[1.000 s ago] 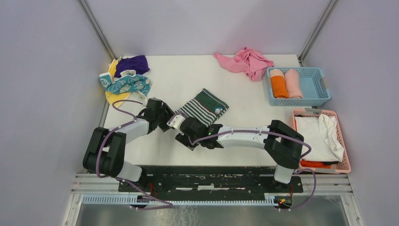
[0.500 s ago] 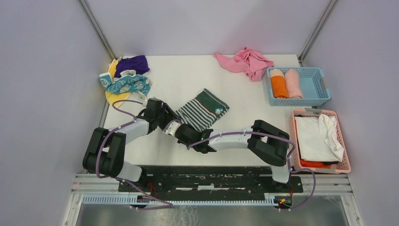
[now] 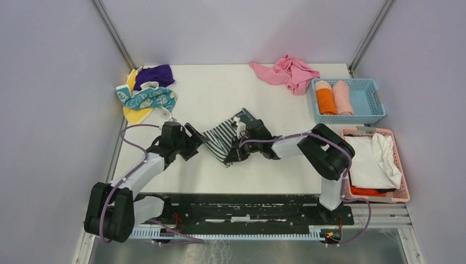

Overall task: Roll the towels
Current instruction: Roll the towel at the center of the board.

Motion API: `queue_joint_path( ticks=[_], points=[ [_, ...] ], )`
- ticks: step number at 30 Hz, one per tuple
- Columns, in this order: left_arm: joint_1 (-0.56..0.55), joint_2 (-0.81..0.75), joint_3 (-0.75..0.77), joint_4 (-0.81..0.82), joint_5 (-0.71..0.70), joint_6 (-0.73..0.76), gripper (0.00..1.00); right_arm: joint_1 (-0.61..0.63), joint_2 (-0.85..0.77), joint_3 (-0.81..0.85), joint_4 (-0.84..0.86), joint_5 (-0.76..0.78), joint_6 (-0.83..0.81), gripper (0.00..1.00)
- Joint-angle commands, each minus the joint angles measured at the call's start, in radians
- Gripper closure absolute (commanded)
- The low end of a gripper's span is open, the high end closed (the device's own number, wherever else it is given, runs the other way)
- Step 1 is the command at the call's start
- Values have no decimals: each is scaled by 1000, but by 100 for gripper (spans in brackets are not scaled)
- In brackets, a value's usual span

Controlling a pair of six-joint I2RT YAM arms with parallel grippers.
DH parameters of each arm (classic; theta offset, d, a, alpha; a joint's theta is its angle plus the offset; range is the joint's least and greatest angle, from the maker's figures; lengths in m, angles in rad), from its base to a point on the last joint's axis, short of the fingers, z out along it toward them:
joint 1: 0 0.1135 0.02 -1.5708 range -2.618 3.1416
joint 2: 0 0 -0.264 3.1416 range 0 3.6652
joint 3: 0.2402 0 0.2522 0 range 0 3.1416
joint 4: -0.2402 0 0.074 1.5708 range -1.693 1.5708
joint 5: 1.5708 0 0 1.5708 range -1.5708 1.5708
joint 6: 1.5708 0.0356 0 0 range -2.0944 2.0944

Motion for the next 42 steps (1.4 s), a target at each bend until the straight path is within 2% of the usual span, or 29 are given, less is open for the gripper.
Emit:
queue_joint_path(
  ticks=[1,3,6,9,11,16,22,28,33,36,38,42],
  points=[
    [5,-75,-38,51,92,-78,17,-46,83,-119,503,-268,464,100],
    [5,-80,-54,81,104,-95,16,-71,135,-167,684,-284,602,99],
    [5,-53,-45,116,119,-103,16,-97,207,-214,849,-278,750,99],
    [4,0,-27,151,136,-112,16,-109,261,-244,924,-272,826,100],
    [4,42,-12,184,148,-120,16,-112,272,-264,908,-263,830,100],
    [3,171,43,246,154,-118,17,-118,246,-282,717,-239,747,99],
    [-6,317,90,311,161,-121,22,-128,253,-283,639,-238,721,100],
    [-21,429,125,257,109,-90,32,-132,214,-277,527,-229,658,99],
    [-25,476,130,164,47,-38,43,-132,108,-258,283,-186,513,98],
    [-31,493,131,131,34,-18,54,-129,24,-226,119,-142,398,93],
    [-35,495,138,101,34,-6,64,-121,-38,-201,-19,-93,317,84],
    [-54,474,157,29,21,22,76,-61,-188,-115,-309,79,113,71]
  ],
)
